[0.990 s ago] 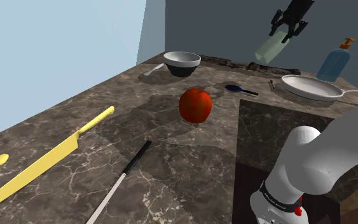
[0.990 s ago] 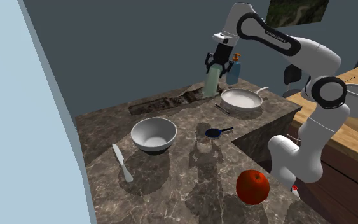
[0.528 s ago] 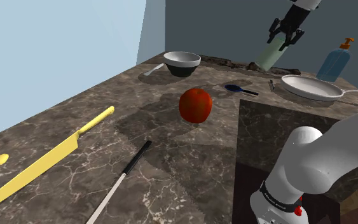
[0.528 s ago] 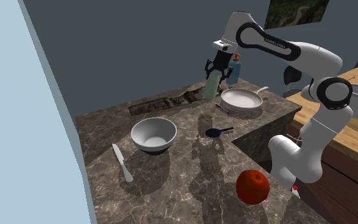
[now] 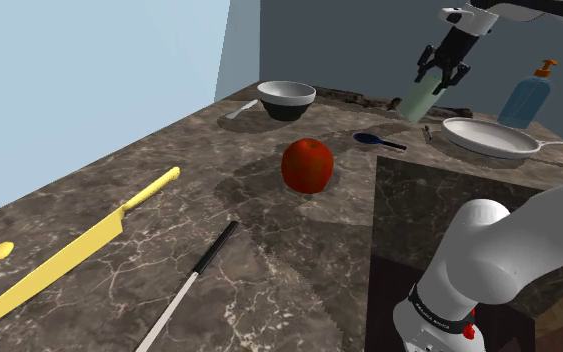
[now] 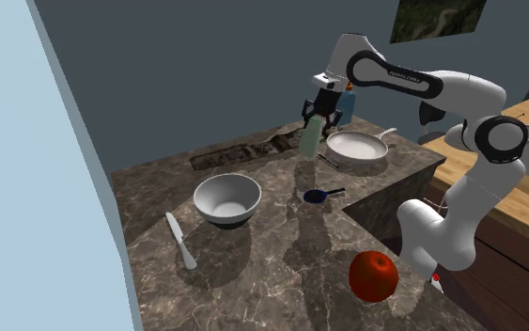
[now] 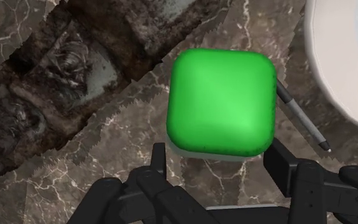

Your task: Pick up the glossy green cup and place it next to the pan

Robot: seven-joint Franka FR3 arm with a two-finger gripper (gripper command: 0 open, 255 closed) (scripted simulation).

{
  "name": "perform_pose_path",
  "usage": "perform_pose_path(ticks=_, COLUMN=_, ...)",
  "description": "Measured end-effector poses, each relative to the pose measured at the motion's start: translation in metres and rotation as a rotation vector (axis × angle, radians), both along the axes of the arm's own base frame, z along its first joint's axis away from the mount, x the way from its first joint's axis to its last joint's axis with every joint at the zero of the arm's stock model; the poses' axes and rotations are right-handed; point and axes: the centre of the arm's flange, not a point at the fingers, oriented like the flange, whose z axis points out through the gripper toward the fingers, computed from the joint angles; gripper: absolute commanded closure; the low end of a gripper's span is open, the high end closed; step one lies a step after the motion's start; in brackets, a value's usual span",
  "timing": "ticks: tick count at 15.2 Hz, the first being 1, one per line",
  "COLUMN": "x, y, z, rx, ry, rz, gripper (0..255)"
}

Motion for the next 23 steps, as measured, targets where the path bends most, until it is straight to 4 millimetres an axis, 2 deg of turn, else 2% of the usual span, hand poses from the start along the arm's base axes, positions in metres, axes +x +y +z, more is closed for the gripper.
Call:
perform_pose_path(ticks=5, x=-0.002, y=0.000, z=-0.020, rx=-0.012, ry=-0.016, rz=-0.002, gripper=255)
perform_pose_path(ticks=9, x=0.000, y=0.000, z=-0.044, rx=-0.004, ry=-0.007, rz=0.000, gripper=255)
perform_pose_path(ticks=16, x=-0.002, y=0.001, z=-0.045, rx=-0.012, ry=-0.023, rz=0.003, gripper=255)
perform_pose_path(ticks=17, x=-0.001, y=0.002, z=-0.045, rx=-0.012, ry=-0.024, rz=0.002, gripper=0)
perform_pose_path(ticks=23, x=-0.001, y=0.000, z=-0.054, rx=-0.001, ry=-0.001, rz=0.000, gripper=0)
